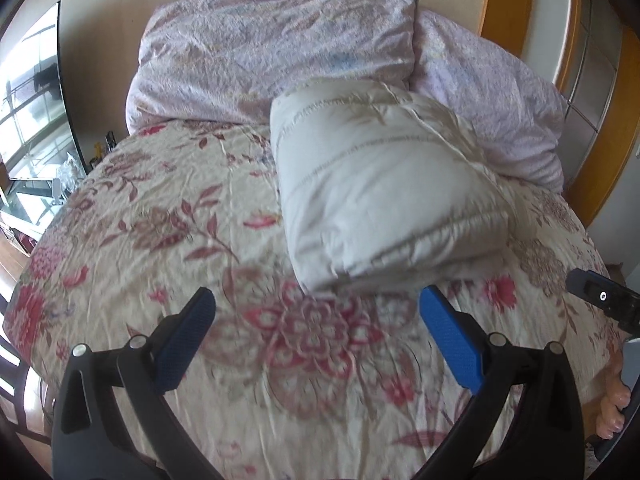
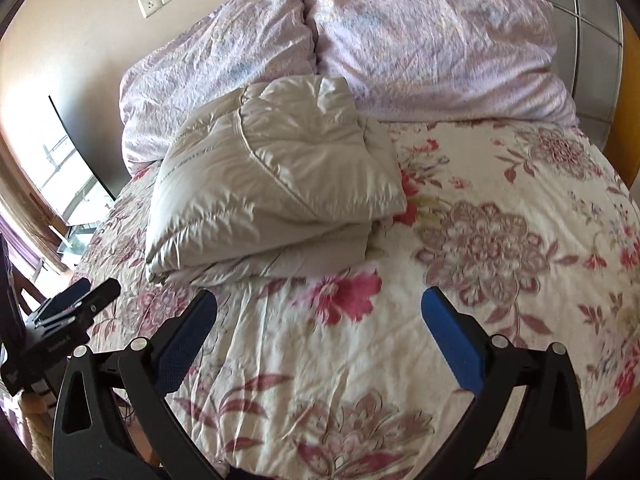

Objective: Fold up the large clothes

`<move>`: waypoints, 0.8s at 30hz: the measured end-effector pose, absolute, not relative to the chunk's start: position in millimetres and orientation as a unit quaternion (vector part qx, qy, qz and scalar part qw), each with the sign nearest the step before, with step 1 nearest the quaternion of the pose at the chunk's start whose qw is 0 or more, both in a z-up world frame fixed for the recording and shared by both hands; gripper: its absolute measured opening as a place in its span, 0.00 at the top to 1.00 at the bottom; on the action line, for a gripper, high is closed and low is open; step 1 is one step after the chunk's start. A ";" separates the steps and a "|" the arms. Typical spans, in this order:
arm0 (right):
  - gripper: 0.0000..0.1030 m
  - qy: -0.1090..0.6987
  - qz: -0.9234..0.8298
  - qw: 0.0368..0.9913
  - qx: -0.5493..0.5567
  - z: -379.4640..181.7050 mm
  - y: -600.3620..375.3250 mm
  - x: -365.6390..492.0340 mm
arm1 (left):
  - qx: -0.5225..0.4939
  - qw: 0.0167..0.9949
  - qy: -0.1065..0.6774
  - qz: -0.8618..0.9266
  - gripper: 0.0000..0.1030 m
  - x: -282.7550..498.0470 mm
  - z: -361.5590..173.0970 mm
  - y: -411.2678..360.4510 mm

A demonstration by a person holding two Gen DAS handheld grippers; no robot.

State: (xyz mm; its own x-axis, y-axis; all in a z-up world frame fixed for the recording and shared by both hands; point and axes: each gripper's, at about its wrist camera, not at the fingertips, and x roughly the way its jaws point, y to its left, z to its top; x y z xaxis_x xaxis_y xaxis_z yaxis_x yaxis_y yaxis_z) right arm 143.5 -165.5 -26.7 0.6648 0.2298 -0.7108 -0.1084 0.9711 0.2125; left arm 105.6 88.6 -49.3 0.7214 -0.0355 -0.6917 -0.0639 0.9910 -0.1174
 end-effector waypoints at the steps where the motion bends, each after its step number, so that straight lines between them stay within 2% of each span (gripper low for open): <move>1: 0.01 0.400 0.093 0.908 0.078 -27.1 -165.2 141.1 | -0.067 0.924 0.377 0.004 0.02 103.7 -49.7 86.8; 24: 0.01 0.414 0.125 0.898 0.076 -12.6 -154.3 114.3 | -0.079 0.908 0.410 -0.037 0.02 82.6 -37.4 66.7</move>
